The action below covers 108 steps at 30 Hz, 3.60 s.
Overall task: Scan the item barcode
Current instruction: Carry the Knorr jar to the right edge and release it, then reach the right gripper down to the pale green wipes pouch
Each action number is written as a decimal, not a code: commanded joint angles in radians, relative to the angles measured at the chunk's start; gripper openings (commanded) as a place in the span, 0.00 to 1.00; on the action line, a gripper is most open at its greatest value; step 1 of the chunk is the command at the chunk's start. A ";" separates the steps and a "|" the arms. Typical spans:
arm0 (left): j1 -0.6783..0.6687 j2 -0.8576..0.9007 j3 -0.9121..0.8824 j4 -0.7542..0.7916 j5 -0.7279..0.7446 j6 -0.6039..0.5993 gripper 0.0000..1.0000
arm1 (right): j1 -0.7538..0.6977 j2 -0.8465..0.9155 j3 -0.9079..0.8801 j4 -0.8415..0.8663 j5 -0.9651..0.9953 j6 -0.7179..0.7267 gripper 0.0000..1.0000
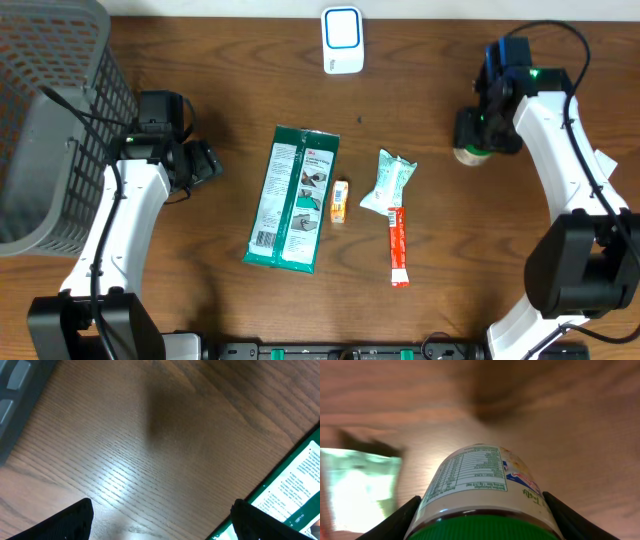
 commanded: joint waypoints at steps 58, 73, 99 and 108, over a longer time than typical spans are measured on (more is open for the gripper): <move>0.003 -0.003 0.005 -0.001 -0.016 0.004 0.89 | -0.355 -0.058 0.129 -0.199 -0.356 -0.053 0.87; 0.003 -0.003 0.005 -0.001 -0.016 0.004 0.89 | -0.033 -0.057 -0.078 -0.038 -0.388 -0.023 0.49; 0.003 -0.003 0.005 -0.001 -0.016 0.004 0.89 | 0.200 -0.057 -0.643 0.789 -0.395 0.321 0.42; 0.003 -0.003 0.005 -0.001 -0.016 0.004 0.89 | 0.196 -0.058 -0.642 0.835 -0.444 0.320 0.49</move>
